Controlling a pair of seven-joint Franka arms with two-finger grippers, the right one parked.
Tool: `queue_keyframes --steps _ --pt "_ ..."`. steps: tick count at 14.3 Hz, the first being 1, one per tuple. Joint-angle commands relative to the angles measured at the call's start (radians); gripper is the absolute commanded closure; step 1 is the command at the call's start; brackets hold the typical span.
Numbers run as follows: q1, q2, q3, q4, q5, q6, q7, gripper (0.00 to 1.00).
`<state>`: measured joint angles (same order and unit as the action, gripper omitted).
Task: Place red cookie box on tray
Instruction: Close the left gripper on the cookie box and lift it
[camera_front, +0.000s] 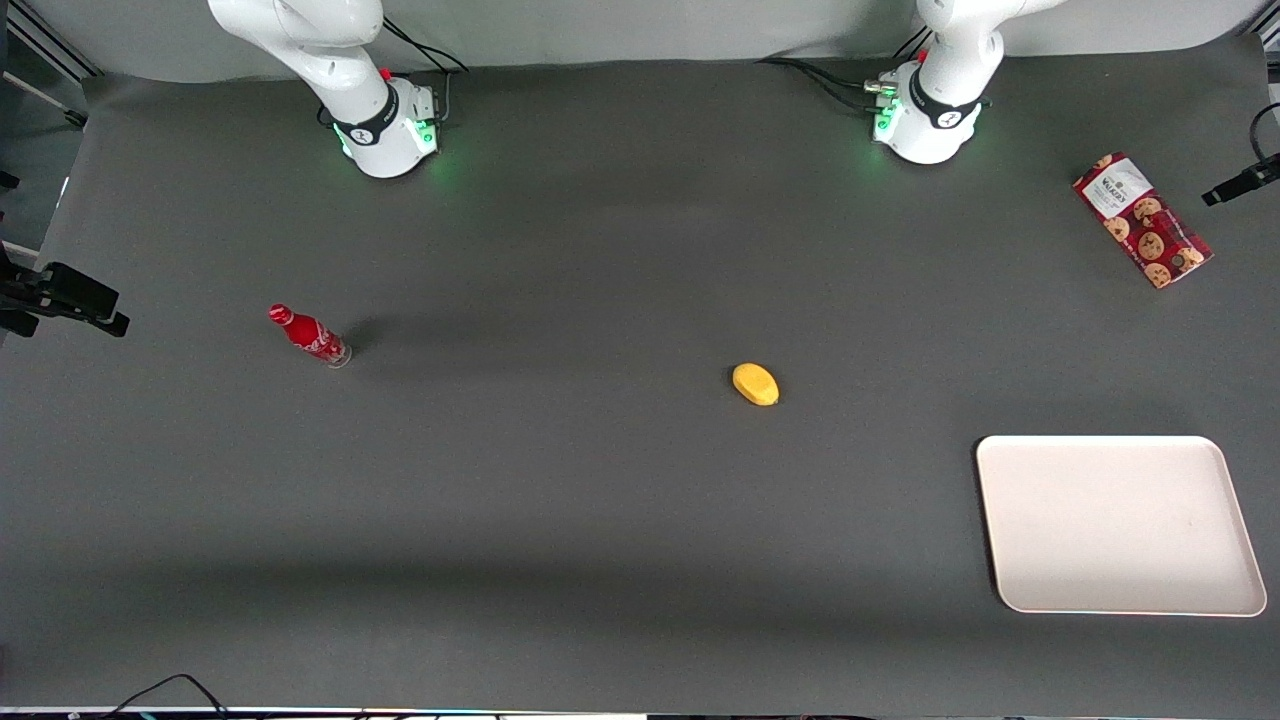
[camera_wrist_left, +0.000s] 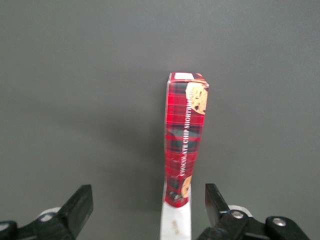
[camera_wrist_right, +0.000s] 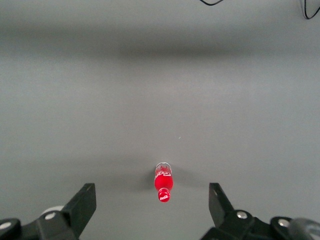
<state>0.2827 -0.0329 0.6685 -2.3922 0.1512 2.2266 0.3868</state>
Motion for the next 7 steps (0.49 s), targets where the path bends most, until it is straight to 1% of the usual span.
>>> queue_keyframes --steps 1,7 --pt "-0.008 -0.041 0.008 -0.148 -0.030 0.157 -0.101 0.00" --pt "-0.007 -0.015 0.010 -0.261 -0.028 0.346 -0.103 0.00"
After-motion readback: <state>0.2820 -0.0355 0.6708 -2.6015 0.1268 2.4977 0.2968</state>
